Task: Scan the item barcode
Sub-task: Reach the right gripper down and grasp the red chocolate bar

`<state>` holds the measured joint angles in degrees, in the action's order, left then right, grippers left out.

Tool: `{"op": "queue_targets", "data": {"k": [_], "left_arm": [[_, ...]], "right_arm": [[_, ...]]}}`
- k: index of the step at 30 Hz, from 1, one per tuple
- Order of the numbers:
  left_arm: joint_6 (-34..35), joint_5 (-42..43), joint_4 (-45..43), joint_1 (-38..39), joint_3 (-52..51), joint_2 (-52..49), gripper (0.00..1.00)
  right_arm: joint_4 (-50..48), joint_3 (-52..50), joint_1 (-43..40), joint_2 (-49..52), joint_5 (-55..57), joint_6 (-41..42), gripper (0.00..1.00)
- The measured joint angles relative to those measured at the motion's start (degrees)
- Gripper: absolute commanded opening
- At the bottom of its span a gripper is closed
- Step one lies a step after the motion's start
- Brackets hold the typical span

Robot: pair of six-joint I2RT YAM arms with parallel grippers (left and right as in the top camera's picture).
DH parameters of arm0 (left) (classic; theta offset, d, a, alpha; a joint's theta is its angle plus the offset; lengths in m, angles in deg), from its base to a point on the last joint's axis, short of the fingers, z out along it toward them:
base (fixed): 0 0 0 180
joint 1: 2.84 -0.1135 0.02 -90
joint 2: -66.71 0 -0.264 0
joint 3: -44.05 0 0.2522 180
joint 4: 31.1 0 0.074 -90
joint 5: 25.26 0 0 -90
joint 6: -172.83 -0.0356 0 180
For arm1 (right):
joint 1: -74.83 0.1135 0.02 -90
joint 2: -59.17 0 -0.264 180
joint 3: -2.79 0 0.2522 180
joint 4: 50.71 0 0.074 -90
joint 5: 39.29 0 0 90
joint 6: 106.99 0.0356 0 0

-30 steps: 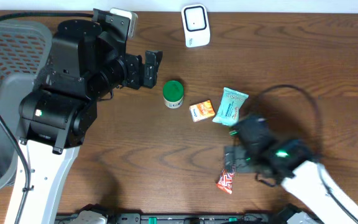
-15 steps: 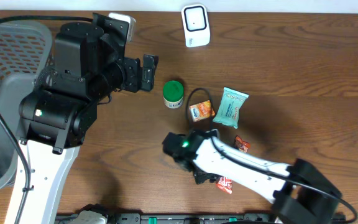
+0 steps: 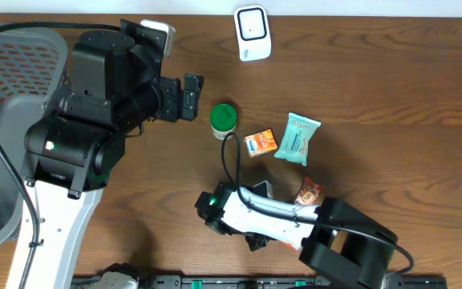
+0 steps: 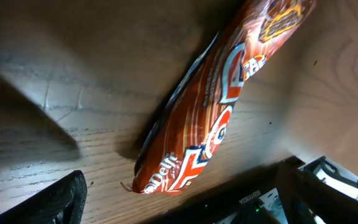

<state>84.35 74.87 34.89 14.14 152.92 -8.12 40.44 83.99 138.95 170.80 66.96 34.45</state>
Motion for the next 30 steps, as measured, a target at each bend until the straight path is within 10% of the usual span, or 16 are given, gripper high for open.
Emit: {"op": "queue_targets", "data": {"k": [12, 17, 21, 30], "left_arm": [[0.0, 0.0, 1.6, 0.0, 0.0, 0.0, 0.98], [0.0, 0.0, 1.9, 0.0, 0.0, 0.0, 0.98], [0.0, -0.1, 2.4, 0.0, 0.0, 0.0, 0.98], [0.0, -0.2, 3.3, 0.0, 0.0, 0.0, 0.98]], "right_arm": [[3.1, 0.7, -0.1, 7.0, 1.9, 0.2, 0.73], [2.6, 0.7, -0.1, 8.4, 2.9, 0.3, 0.46], [1.4, 0.7, -0.2, 9.1, 3.5, 0.6, 0.04], [2.0, 0.7, -0.2, 9.4, 3.9, 0.8, 0.01]]}}
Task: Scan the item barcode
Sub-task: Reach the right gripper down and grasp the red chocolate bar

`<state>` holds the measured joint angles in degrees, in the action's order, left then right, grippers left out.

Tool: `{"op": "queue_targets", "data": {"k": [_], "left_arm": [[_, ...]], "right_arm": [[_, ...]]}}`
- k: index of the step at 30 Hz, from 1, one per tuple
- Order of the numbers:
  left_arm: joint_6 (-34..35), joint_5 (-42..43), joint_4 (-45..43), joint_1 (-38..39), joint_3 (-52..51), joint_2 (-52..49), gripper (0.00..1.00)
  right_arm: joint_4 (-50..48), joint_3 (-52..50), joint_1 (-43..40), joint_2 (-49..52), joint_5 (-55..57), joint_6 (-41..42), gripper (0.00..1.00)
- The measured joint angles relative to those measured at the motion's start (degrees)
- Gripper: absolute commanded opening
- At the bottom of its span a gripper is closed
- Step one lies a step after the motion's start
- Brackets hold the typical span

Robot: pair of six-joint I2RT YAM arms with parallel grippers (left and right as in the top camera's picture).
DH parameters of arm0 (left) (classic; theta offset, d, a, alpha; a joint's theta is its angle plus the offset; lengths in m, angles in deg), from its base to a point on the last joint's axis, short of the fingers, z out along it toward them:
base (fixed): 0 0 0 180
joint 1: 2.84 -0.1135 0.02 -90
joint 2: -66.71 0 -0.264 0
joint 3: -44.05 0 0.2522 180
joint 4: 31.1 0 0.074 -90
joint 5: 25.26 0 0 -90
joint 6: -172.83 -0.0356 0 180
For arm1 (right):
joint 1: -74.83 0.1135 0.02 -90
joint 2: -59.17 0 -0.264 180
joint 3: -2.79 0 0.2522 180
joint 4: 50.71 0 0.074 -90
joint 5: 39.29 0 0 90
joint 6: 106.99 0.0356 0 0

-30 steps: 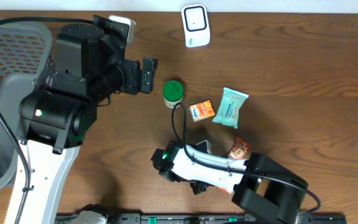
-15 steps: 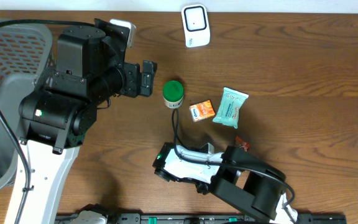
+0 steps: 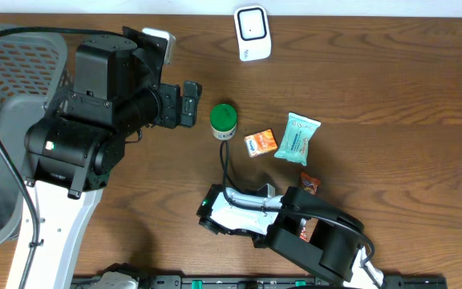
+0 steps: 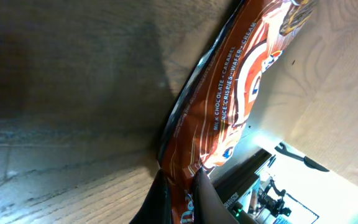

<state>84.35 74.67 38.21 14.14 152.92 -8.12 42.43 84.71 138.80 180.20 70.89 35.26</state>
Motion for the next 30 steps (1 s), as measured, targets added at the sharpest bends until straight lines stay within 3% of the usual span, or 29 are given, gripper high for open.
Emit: {"op": "queue_targets", "data": {"k": [4, 11, 20, 30], "left_arm": [[0.0, -0.1, 0.0, 0.0, 0.0, 0.0, 0.98], [0.0, -2.7, 0.0, 0.0, 0.0, 0.1, 0.98], [0.0, -8.8, 0.0, 0.0, 0.0, 6.2, 0.98], [0.0, -10.3, 0.3, 0.0, 0.0, 12.5, 0.98]], "right_arm": [[1.1, 1.0, 0.0, 0.0, -1.3, -1.7, 0.01], [-3.2, 9.4, -0.5, -6.1, -8.6, -11.9, 0.01], [-11.5, 11.3, -8.5, -18.4, -32.0, -27.8, 0.01], [-19.6, 9.6, -16.2, -19.7, -61.5, -44.7, 0.01]]}}
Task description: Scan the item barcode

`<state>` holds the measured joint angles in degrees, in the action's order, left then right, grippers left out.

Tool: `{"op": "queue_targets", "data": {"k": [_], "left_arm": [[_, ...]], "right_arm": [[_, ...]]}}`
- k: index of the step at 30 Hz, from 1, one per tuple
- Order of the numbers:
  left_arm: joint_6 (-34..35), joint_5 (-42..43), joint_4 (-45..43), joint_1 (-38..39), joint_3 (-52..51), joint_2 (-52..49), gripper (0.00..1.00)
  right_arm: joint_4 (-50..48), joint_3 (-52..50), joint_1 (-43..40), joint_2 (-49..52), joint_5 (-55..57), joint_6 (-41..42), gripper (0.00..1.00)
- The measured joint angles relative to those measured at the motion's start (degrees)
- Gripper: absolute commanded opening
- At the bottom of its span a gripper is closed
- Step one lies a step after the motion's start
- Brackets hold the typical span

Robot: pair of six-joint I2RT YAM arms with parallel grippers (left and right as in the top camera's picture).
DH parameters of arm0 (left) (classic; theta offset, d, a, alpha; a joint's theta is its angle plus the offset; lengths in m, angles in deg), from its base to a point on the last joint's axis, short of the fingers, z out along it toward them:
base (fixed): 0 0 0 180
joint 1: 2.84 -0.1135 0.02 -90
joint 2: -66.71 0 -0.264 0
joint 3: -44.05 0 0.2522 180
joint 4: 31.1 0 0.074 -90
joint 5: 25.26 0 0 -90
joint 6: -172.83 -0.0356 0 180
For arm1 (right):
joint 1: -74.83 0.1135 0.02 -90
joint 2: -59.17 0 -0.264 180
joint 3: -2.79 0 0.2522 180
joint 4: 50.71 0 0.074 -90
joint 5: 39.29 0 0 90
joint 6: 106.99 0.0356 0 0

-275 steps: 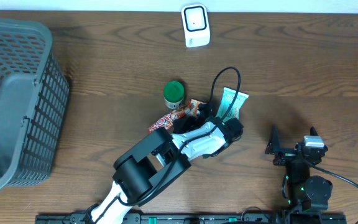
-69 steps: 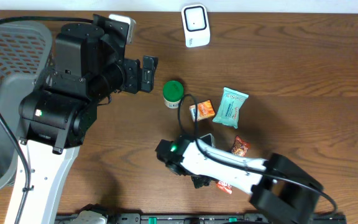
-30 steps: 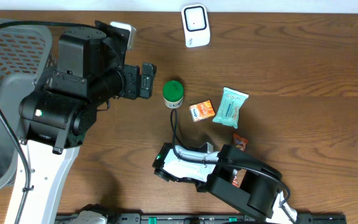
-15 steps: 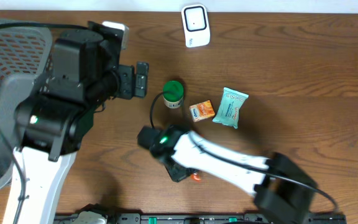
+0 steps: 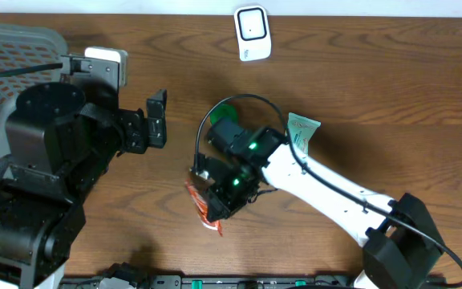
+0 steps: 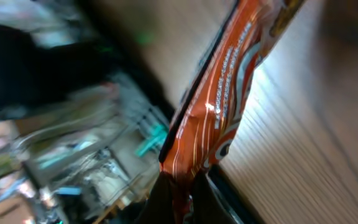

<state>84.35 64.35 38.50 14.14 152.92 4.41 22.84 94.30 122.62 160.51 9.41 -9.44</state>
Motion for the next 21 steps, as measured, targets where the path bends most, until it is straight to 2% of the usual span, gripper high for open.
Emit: {"op": "queue_targets", "data": {"k": [12, 21], "left_arm": [[0.0, 0.0, 0.9, 0.0, 0.0, -1.7, 0.98], [0.0, 0.0, 3.0, 0.0, 0.0, -4.8, 0.98]], "right_arm": [[-12.7, -18.1, -8.9, 0.0, -18.6, -4.9, 0.01], [-13.1, -24.0, -15.3, 0.0, -17.6, -4.9, 0.02]]}}
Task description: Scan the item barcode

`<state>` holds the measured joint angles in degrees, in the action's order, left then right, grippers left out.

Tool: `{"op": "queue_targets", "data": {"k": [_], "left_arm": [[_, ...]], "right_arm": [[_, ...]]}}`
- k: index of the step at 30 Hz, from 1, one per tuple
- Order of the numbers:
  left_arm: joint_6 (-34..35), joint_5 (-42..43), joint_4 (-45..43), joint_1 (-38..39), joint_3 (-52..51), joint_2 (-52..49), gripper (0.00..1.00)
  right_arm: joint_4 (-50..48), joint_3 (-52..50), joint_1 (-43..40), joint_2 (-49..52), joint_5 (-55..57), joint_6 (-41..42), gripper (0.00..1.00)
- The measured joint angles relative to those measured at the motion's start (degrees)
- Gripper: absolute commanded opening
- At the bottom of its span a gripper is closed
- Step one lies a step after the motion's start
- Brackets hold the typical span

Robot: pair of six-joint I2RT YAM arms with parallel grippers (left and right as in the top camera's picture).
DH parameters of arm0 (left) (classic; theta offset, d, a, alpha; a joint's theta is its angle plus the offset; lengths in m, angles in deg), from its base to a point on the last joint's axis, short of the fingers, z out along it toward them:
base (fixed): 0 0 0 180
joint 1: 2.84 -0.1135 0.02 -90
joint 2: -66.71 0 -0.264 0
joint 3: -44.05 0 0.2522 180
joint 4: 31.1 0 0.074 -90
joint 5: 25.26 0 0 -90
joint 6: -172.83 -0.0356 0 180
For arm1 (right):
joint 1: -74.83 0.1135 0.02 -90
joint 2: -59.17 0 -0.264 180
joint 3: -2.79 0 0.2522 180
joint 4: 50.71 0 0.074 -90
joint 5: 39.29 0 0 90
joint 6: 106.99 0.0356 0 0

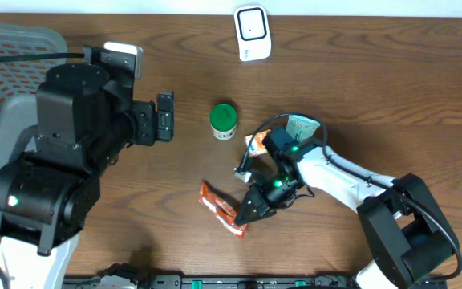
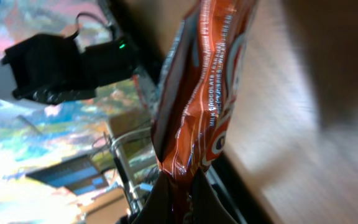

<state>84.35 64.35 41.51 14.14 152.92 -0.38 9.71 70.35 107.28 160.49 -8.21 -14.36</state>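
Note:
An orange candy-bar wrapper (image 1: 219, 208) hangs over the table front of centre, pinched at one end by my right gripper (image 1: 245, 215). In the right wrist view the wrapper (image 2: 201, 99) runs up from the shut fingers (image 2: 180, 202). The white barcode scanner (image 1: 252, 33) stands at the far edge of the table. My left gripper (image 1: 165, 117) hovers at the left, holding nothing; its jaws stand slightly apart.
A green-lidded jar (image 1: 223, 120), a small orange packet (image 1: 257, 143) and a light teal packet (image 1: 301, 127) lie mid-table by the right arm. A mesh basket (image 1: 6, 48) sits at the far left.
My right gripper, still holding the wrapper, has shifted right and toward the table front. The jar shows again. The left arm has moved slightly away.
First my right gripper stood open over the orange wrapper lying at the front right. A second later it was shut on the wrapper's end. Then it held the wrapper lifted at mid-table, left of the other items, and now holds it lower toward the front.

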Motion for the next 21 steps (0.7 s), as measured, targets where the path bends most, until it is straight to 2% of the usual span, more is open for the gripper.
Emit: {"op": "queue_targets", "data": {"k": [3, 5, 10, 11, 13, 16, 17, 20, 21], "left_arm": [[0.0, 0.0, 1.1, 0.0, 0.0, -0.8, 0.98], [0.0, 0.0, 1.8, 0.0, 0.0, -1.2, 0.98], [0.0, 0.0, 2.2, 0.0, 0.0, -1.4, 0.98], [0.0, 0.0, 2.3, 0.0, 0.0, -1.4, 0.98], [0.0, 0.0, 2.3, 0.0, 0.0, -1.4, 0.98], [0.0, 0.0, 2.3, 0.0, 0.0, -1.4, 0.98], [0.0, 0.0, 2.3, 0.0, 0.0, -1.4, 0.98], [0.0, 0.0, 2.3, 0.0, 0.0, -1.4, 0.98], [0.0, 0.0, 2.2, 0.0, 0.0, -1.4, 0.98]], "right_arm": [[0.3, -0.7, -1.6, 0.0, 6.8, 2.4, 0.08], [0.5, -1.0, -2.2, 0.0, 13.6, 5.4, 0.18], [0.4, -1.2, -3.8, 0.0, 26.3, 10.5, 0.2], [0.4, -1.1, -4.1, 0.0, 27.5, 11.0, 0.23], [0.5, -1.1, -4.8, 0.0, 29.4, 12.3, 0.35], [0.5, -1.2, -5.9, 0.0, 31.5, 13.2, 0.42], [0.6, -1.1, -6.2, -0.1, 31.7, 13.3, 0.41], [1.0, -1.0, -6.5, -0.3, 33.1, 13.4, 0.06], [1.6, -0.8, -6.5, -0.3, 33.6, 13.5, 0.01]]}}
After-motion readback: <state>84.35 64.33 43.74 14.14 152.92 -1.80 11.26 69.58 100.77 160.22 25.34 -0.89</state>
